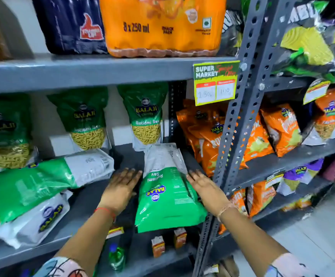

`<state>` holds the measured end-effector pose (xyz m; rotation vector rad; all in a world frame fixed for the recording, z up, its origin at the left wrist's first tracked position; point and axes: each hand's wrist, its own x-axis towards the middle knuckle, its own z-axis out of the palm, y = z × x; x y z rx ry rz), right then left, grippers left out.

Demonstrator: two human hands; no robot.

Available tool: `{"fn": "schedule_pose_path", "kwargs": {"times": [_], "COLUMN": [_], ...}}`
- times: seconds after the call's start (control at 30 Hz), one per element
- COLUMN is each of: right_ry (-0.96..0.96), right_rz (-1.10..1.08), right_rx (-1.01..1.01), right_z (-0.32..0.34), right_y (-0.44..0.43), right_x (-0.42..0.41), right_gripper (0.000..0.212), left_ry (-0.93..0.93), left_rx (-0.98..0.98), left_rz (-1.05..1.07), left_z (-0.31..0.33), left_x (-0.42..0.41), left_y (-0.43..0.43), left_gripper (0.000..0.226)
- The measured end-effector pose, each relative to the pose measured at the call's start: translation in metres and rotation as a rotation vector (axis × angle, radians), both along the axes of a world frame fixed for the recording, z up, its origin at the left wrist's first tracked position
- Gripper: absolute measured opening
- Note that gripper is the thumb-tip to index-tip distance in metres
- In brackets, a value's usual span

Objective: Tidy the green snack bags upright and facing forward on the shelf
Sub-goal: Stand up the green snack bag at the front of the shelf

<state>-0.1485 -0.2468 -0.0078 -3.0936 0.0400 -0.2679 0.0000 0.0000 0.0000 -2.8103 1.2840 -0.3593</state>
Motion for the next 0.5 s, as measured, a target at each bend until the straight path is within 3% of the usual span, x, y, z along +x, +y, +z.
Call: {"fn": "schedule_pose_path", "kwargs": {"times": [0.17,0.3,0.5], "right_ry": [-0.035,-0.034,-0.174], "right_rz": [0.046,0.118,-0.034], "right_rx": [0.01,0.063,0.696], "right_z": [-0.014,-0.02,0.005], "right_y": [-0.014,-0.017,0.002], "right_x": [0.007,0.008,0.001], "right_gripper": [0.086,0.07,0.051], "left_ry": [0.027,0.21,0.289], "left_rx": [-0.078,-0.117,-0.263], "left_rz": [-0.042,-0.024,-0.096], "left_z": [-0.017,-0.025,-0.011], "left_x": [0.007,0.006,0.007], "left_y": [-0.01,-0.015,-0.013], "left_gripper": [0.085,0.068,0.055]}}
